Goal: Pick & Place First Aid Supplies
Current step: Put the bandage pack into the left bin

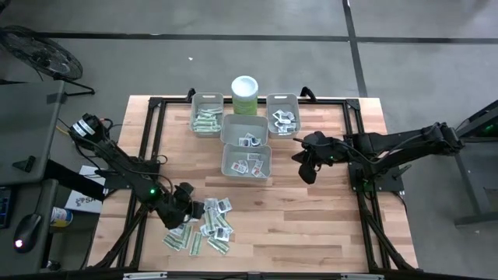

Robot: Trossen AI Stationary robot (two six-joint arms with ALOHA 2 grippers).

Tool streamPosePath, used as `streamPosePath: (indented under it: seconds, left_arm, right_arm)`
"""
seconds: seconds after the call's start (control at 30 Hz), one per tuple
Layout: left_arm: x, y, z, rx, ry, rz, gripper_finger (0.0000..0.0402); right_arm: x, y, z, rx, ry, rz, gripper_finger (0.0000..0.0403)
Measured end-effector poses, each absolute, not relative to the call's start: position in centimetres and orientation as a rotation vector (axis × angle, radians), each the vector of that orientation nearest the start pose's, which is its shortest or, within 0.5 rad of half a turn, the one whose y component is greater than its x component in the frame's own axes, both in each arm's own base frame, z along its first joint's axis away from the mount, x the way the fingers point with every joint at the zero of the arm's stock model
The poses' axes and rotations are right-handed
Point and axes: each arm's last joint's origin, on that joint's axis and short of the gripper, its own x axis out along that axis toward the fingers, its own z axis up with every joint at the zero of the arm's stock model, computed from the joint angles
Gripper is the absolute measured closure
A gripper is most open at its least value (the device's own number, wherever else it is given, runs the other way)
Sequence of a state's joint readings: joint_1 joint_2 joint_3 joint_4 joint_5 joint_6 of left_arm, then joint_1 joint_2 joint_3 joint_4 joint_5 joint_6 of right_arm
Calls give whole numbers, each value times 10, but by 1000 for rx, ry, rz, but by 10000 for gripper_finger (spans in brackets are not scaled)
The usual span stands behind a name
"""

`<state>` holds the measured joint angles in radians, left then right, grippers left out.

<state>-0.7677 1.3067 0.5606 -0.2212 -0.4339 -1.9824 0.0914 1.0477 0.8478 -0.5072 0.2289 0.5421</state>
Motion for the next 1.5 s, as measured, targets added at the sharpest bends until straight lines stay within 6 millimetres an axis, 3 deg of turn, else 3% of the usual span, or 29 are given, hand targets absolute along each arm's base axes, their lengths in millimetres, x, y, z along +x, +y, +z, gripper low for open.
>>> streamPosePath:
  seconds: [0.33, 0.6, 1.07, 1.5]
  left_arm:
    - [184, -159, 138, -1280, 720, 515, 197]
    - [187, -162, 128, -1271, 724, 534, 196]
    - [190, -163, 130, -1284, 672, 512, 195]
    - [192, -165, 130, -1280, 654, 487, 195]
  right_arm:
    - [213, 12, 280, 425, 625, -364, 402]
    - [212, 12, 280, 445, 621, -382, 402]
    - [212, 11, 279, 442, 617, -389, 402]
    - [210, 13, 223, 574, 595, -348, 403]
